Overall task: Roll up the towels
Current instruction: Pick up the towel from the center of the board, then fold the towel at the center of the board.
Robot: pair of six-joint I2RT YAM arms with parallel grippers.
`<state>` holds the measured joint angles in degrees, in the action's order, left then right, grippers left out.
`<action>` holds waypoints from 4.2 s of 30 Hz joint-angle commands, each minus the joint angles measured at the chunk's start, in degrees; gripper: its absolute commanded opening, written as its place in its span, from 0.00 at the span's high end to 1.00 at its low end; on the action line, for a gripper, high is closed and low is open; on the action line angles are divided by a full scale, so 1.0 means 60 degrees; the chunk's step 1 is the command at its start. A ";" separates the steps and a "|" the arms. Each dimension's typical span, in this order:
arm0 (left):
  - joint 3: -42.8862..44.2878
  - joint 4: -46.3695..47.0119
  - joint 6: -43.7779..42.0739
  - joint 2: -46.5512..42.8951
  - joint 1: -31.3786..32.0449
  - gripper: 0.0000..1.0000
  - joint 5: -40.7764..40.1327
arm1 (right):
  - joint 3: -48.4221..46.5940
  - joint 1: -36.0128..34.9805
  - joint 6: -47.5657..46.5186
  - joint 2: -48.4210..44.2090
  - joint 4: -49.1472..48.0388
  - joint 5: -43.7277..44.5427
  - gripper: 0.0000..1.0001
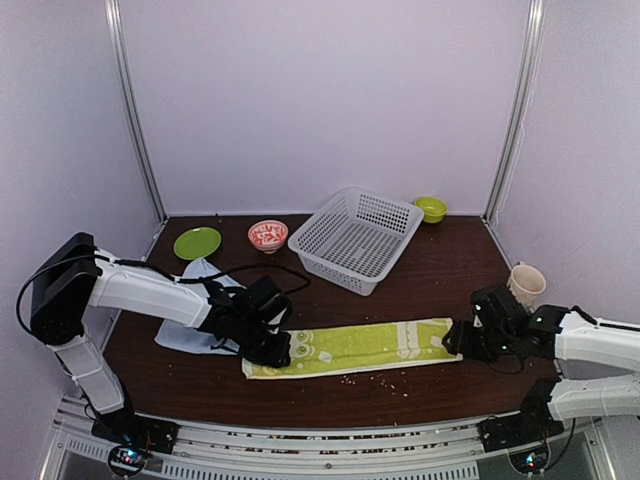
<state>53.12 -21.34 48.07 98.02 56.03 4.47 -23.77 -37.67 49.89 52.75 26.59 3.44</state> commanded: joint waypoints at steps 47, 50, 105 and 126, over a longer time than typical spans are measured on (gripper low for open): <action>-0.0455 -0.0288 -0.0385 -0.2956 0.0154 0.74 -0.0976 | 0.0084 0.0822 0.2813 -0.0480 0.1284 0.0474 1.00; -0.0368 -0.0351 -0.0387 -0.2872 0.0154 0.74 -0.1007 | -0.0454 0.0881 0.2269 -0.1247 0.2001 0.1157 1.00; -0.1076 -0.0818 0.0724 -0.3605 0.0154 0.75 -0.1770 | -0.4638 -0.3728 -0.3096 0.3093 -0.2576 -0.0739 1.00; -0.2787 -0.0793 0.1596 -0.5533 0.0154 0.75 -0.2442 | -0.7193 -0.4927 -0.2749 0.7642 -0.3651 -0.0931 1.00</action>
<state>37.52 -27.09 56.62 66.70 56.75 -9.06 -64.38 -66.63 32.38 97.38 6.15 -2.17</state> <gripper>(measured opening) 0.248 0.007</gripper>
